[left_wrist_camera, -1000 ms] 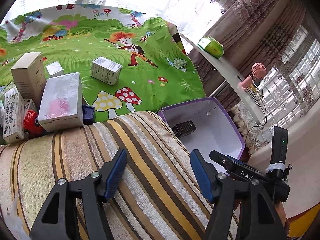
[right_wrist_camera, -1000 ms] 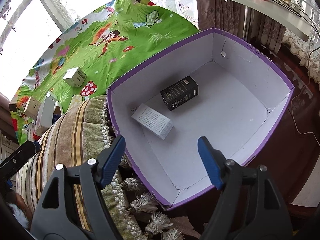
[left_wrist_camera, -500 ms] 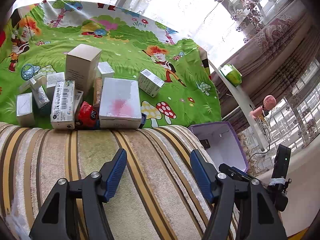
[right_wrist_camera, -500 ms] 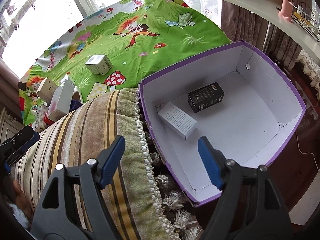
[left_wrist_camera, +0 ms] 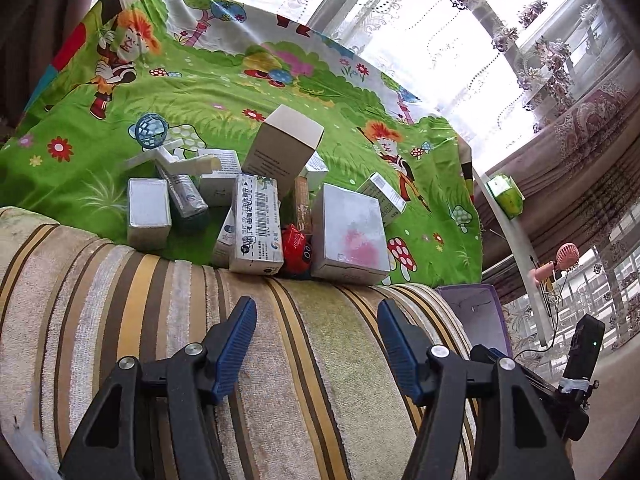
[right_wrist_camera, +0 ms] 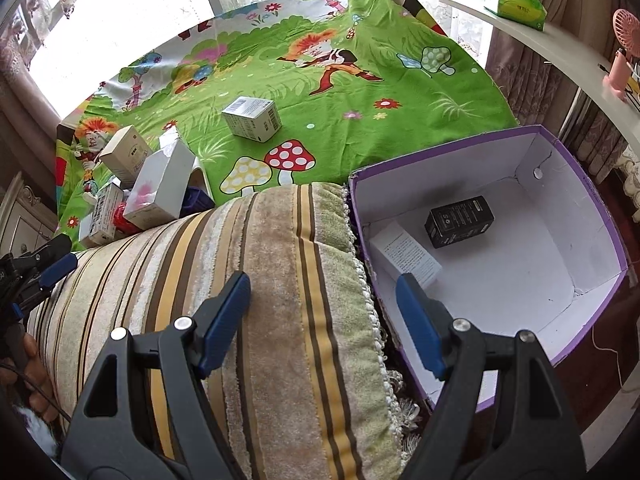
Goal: Organize rigid objects
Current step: 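Grasp the white barcode box with the left gripper while the right grasps the pink-printed white box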
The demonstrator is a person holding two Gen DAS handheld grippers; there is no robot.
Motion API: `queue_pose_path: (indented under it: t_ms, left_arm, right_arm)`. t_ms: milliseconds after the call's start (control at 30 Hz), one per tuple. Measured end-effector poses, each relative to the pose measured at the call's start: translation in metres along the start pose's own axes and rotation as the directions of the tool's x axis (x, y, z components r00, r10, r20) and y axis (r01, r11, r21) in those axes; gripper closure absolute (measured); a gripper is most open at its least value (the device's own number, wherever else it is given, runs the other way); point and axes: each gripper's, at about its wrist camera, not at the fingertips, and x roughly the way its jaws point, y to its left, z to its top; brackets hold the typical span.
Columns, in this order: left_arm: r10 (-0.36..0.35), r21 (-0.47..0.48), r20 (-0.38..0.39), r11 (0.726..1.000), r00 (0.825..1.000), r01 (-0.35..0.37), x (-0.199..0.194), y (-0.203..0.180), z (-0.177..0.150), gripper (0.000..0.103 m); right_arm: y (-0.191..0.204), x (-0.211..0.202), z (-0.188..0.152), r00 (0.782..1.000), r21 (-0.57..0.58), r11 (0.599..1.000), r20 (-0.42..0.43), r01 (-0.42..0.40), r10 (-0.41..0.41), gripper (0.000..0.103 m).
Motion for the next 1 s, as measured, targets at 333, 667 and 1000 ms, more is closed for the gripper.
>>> queue_pose_path:
  t_ms: [333,667,1000]
  left_arm:
    - [0.12,0.015,-0.03,0.993,0.992,-0.12,0.014,0.012,0.018,0.046]
    - [0.219,0.087,-0.076,0.973,0.973,-0.212,0.042,0.004,0.034,0.046]
    - [0.26,0.125,-0.104,0.961,0.96,-0.246,0.058,0.004,0.035,0.065]
  right_arm:
    - [0.058,0.017,0.015,0.999,-0.154,0.987,-0.021,-0.05,0.048,0.023]
    - [0.106,0.032,0.025,0.997,-0.277,0.958,-0.042,-0.079,0.07,0.019]
    - [0.138,0.048,0.034,0.997,-0.34,0.938,-0.05,-0.068,0.054,0.017]
